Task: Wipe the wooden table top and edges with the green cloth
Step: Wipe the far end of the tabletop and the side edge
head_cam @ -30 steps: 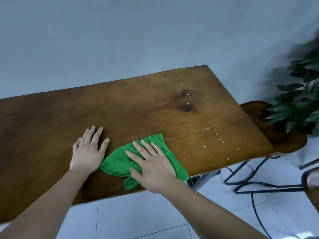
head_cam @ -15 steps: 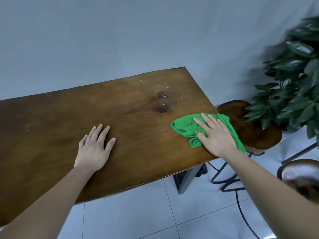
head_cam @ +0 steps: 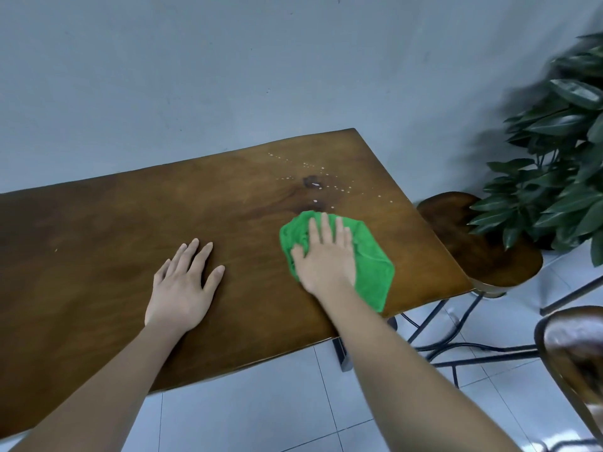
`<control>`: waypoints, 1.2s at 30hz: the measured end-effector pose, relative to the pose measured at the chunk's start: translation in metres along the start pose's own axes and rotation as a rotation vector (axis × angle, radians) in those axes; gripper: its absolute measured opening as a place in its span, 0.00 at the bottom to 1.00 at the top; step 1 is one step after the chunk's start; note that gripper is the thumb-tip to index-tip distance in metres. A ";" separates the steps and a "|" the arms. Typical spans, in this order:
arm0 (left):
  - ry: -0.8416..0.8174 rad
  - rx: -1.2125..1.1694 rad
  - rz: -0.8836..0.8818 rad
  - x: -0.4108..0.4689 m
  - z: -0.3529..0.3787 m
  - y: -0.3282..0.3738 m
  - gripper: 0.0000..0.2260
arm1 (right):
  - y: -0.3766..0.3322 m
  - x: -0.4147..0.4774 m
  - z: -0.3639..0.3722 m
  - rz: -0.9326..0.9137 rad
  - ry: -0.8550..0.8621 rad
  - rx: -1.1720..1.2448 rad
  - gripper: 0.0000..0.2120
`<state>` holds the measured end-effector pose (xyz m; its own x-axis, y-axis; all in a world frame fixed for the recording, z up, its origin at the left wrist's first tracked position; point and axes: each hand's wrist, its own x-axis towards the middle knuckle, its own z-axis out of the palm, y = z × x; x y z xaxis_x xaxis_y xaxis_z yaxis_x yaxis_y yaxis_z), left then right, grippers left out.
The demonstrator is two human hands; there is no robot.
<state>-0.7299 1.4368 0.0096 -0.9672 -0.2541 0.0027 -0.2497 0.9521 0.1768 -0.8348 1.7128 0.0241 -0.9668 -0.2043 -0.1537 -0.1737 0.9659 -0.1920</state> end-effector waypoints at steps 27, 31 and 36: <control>-0.012 -0.003 -0.024 0.004 -0.002 0.001 0.38 | 0.142 0.165 -0.056 0.143 0.062 0.088 0.34; -0.014 0.000 -0.028 0.004 -0.002 0.000 0.38 | 0.089 0.164 -0.043 0.173 0.062 0.022 0.35; -0.019 0.005 -0.030 0.005 -0.002 0.001 0.38 | -0.008 0.122 -0.023 -0.165 -0.021 -0.037 0.35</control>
<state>-0.7350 1.4360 0.0118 -0.9599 -0.2795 -0.0210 -0.2789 0.9449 0.1717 -0.9561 1.6840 0.0289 -0.9207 -0.3630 -0.1430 -0.3365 0.9243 -0.1802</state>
